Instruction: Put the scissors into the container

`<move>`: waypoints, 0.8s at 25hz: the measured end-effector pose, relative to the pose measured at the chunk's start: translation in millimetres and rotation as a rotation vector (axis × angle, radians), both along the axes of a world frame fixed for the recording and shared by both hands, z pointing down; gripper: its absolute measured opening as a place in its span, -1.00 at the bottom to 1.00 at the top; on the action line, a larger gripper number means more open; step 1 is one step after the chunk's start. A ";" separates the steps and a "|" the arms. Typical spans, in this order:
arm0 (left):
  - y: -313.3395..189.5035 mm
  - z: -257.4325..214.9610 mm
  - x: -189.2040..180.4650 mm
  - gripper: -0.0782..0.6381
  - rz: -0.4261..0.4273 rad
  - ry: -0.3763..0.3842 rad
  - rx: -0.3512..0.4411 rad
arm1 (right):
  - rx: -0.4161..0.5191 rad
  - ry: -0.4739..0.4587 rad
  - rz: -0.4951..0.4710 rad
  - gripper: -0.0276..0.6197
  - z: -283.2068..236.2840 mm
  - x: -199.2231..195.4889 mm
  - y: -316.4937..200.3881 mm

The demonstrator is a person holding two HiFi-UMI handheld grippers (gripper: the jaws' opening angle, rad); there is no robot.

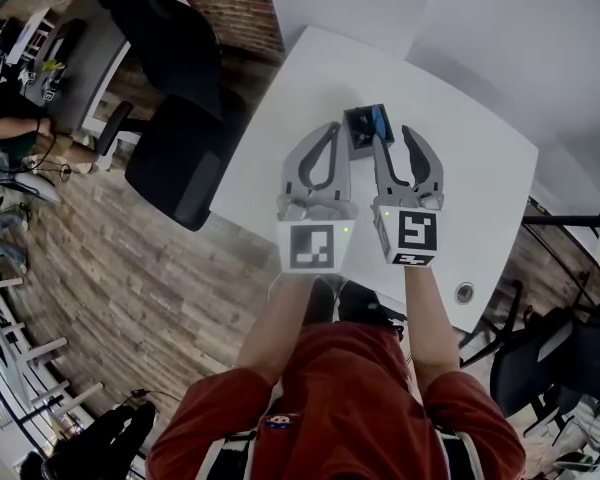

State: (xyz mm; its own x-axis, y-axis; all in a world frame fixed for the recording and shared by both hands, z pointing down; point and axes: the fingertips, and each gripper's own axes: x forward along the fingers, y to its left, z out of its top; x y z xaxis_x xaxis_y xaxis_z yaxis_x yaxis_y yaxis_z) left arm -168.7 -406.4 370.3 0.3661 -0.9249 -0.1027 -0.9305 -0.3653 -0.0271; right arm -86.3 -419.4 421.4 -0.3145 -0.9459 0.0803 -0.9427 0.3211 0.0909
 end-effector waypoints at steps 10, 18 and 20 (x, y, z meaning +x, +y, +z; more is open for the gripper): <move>26.0 -22.7 -3.6 -0.75 0.018 -0.012 0.030 | 0.097 -0.014 0.042 -0.41 -53.5 4.5 35.7; 43.9 -41.0 -3.7 -0.75 0.044 -0.025 0.065 | 0.141 -0.012 0.073 -0.41 -77.3 10.8 58.1; 45.8 -41.7 -2.8 -0.75 0.056 -0.081 0.087 | 0.134 -0.012 0.082 -0.41 -78.8 12.6 62.3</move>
